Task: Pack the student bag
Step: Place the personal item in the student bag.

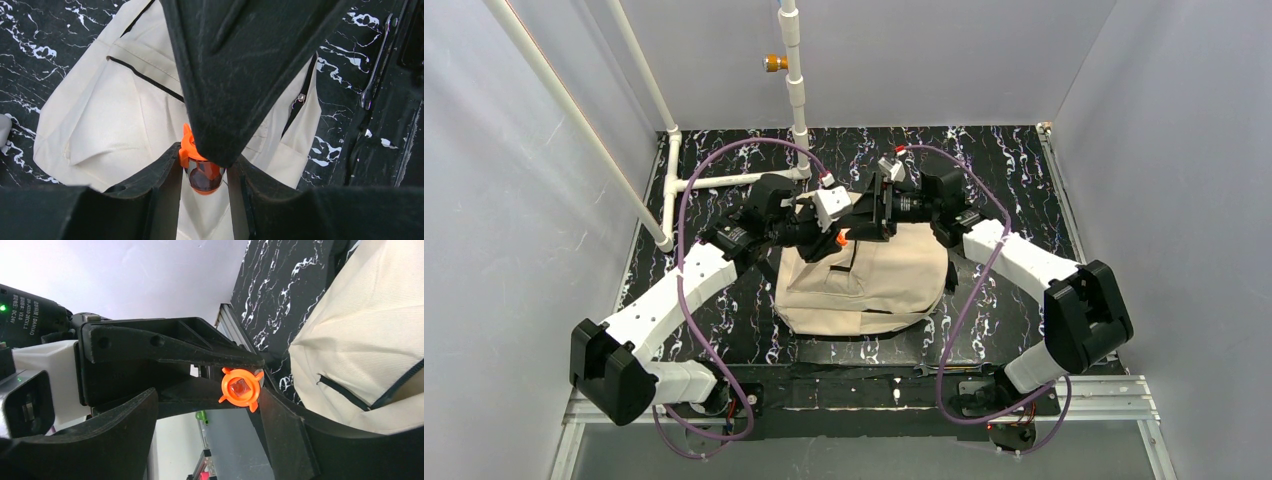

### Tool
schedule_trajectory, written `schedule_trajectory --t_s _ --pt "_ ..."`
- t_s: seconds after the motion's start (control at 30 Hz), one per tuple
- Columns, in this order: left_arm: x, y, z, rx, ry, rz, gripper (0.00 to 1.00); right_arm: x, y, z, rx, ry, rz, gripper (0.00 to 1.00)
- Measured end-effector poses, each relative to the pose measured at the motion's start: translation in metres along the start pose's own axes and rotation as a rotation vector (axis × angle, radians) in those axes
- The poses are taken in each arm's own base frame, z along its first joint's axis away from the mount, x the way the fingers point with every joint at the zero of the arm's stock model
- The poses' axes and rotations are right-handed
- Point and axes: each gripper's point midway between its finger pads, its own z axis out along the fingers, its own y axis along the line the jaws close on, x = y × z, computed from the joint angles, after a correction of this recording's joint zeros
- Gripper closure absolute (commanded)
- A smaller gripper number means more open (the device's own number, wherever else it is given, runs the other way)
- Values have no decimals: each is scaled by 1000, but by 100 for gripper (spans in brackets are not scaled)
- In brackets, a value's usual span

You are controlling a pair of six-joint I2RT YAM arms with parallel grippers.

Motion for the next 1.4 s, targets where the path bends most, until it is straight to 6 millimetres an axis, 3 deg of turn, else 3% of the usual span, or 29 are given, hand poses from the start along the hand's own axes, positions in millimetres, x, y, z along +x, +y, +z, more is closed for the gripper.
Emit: schedule_trajectory --t_s 0.3,0.5,0.63,0.8,0.93,1.17,1.23,1.4 --pt "-9 -3 3 14 -11 43 85 12 -10 10 12 9 50 24" --pt "-18 -4 5 22 -17 72 85 15 -12 16 14 17 58 36" --pt "-15 -4 8 25 5 86 83 16 -17 20 24 16 68 51" --pt "-14 -2 7 8 26 85 70 16 -21 21 26 7 76 75" --pt "-11 2 8 -16 41 69 50 16 -24 21 29 -1 78 85" --pt "-11 6 9 -73 37 -47 28 8 -35 17 40 -15 79 88" --pt "-11 6 7 -93 25 -100 21 -6 -46 8 59 -50 72 88" --pt "-19 9 0 -169 -23 -286 21 -48 -89 -35 168 -175 65 87"
